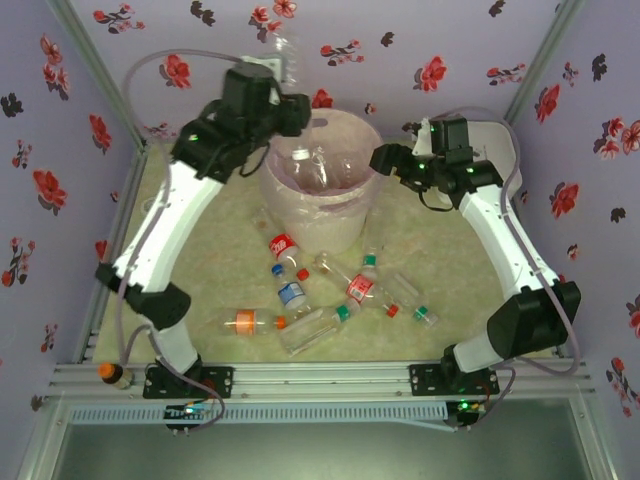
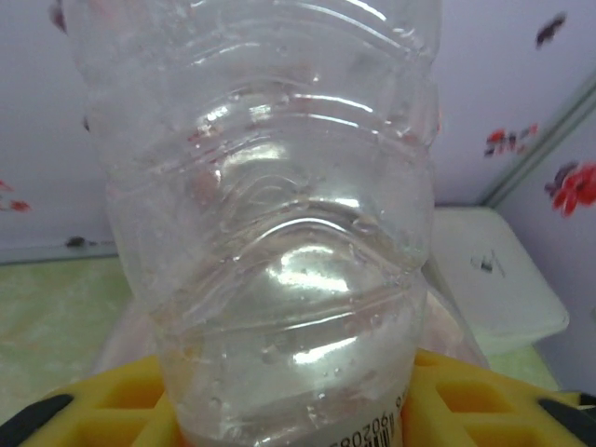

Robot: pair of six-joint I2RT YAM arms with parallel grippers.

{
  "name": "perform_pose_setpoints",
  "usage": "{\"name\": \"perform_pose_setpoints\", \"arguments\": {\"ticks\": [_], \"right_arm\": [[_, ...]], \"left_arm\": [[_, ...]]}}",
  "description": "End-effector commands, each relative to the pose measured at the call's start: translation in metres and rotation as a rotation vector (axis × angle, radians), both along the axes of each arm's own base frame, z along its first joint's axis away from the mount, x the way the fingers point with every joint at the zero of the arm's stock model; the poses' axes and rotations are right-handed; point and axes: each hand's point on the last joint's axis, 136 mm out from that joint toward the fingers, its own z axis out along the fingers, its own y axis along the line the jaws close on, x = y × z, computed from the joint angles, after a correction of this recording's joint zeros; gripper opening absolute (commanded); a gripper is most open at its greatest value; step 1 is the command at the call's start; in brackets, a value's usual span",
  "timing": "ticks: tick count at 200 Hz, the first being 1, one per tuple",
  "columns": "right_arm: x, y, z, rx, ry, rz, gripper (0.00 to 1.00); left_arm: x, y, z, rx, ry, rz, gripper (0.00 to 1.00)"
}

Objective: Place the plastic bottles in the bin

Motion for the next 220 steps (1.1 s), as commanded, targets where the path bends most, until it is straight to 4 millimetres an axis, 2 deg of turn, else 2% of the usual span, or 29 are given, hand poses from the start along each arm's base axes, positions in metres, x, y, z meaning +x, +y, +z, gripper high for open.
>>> {"name": "perform_pose_setpoints", "arguments": {"ticks": [1,22,42,50,59,74,85,96,116,136,165,220], "right_arm": [[0.006,0.000,0.003,0.018,-0.002,-0.013,0.78],[0.006,-0.002,0.004,0.000,-0.007,-0.014,0.78],[0.008,-0.004,0.002,-0.023,-0.003,-0.016,0.78],[0.008,-0.003,0.002,-0.027,0.000,-0.014,0.78],[0.010,-0.003,0.002,-0.027,-0.003,-0.015,0.78],[0.011,-0.003,0.002,-0.029,-0.005,-0.017,0.78],[0.012,-0.004,0.001,-0.031,0.000,-0.019,0.79],[0.012,-0.003,0.000,-0.033,0.010,-0.017,0.79],[0.012,-0.004,0.002,-0.038,0.015,-0.015,0.82],[0.011,-0.006,0.003,-0.047,0.013,-0.023,0.83],[0.011,-0.008,0.004,-0.063,0.011,-0.021,0.84],[0.004,-0.018,0.033,-0.092,-0.059,-0.025,0.87]], "left_arm": [[0.002,-0.031,-0.047,0.061,0.114,-0.049,0.05],[0.006,-0.045,-0.080,0.080,0.188,-0.054,0.06],[0.002,-0.052,-0.116,0.100,0.273,-0.061,0.13],[0.000,-0.056,-0.128,0.102,0.300,-0.071,0.19],[-0.003,-0.059,-0.136,0.099,0.322,-0.078,0.33],[-0.006,-0.061,-0.141,0.095,0.334,-0.086,0.54],[-0.007,-0.061,-0.136,0.084,0.324,-0.094,0.63],[-0.007,-0.061,-0.128,0.069,0.307,-0.096,0.76],[-0.007,-0.062,-0.122,0.062,0.293,-0.102,0.90],[-0.008,-0.061,-0.119,0.064,0.288,-0.104,0.94],[-0.010,-0.057,-0.107,0.048,0.265,-0.103,0.94],[-0.012,-0.054,-0.094,0.028,0.239,-0.103,0.91]]}}
